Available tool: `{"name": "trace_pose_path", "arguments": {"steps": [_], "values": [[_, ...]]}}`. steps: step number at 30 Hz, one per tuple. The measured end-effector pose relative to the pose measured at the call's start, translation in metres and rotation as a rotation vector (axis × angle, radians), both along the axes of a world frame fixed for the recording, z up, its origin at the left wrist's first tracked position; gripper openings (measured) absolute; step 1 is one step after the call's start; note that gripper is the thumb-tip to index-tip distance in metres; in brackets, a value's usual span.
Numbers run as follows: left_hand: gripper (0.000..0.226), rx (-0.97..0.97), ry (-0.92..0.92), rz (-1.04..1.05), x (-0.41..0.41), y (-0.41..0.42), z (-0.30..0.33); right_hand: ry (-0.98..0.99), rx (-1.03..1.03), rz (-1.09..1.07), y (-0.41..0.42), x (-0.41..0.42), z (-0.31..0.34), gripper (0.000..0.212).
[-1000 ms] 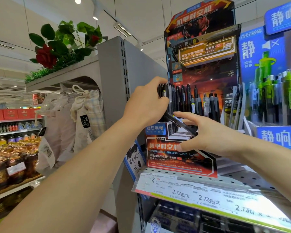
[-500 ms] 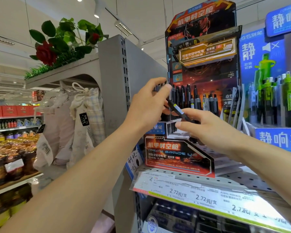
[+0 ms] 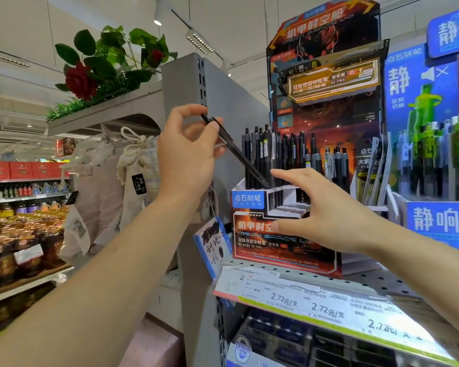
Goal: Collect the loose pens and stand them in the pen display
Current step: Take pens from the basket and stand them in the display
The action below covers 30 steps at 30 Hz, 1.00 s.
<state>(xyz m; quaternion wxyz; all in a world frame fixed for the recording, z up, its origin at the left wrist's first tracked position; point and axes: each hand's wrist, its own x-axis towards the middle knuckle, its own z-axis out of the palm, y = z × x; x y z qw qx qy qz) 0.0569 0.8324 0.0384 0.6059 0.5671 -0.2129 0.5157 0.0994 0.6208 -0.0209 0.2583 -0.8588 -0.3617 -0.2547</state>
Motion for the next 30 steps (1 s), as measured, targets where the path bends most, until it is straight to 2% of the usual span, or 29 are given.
{"name": "trace_pose_path", "arguments": {"steps": [5, 10, 16, 19, 24, 26, 30], "values": [[0.026, 0.115, -0.074, 0.187, 0.000, 0.012, 0.000, 0.065, -0.137, 0.001, 0.002, -0.001, -0.004, 0.094], [0.019, 0.184, -0.072, 0.260, 0.002, 0.014, 0.004, 0.065, -0.163, -0.005, 0.002, -0.002, -0.003, 0.089], [0.025, 0.287, -0.073, 0.411, 0.006, 0.014, 0.017, 0.067, -0.170, -0.004, -0.001, 0.001, -0.004, 0.088], [0.027, 0.386, 0.011, 0.458, 0.010, 0.013, 0.023, 0.067, -0.165, 0.005, -0.001, 0.004, -0.005, 0.088], [0.035, 0.673, 0.282, 0.486, 0.022, 0.004, 0.024, 0.053, -0.149, 0.022, -0.001, 0.006, -0.006, 0.090], [0.040, 0.753, 0.305, 0.542, 0.026, 0.002, 0.019, 0.047, -0.150, 0.024, -0.001, 0.005, -0.005, 0.091], [0.047, 0.767, 0.304, 0.548, 0.031, 0.002, 0.007, 0.051, -0.148, 0.037, 0.000, 0.002, -0.006, 0.091]]}}
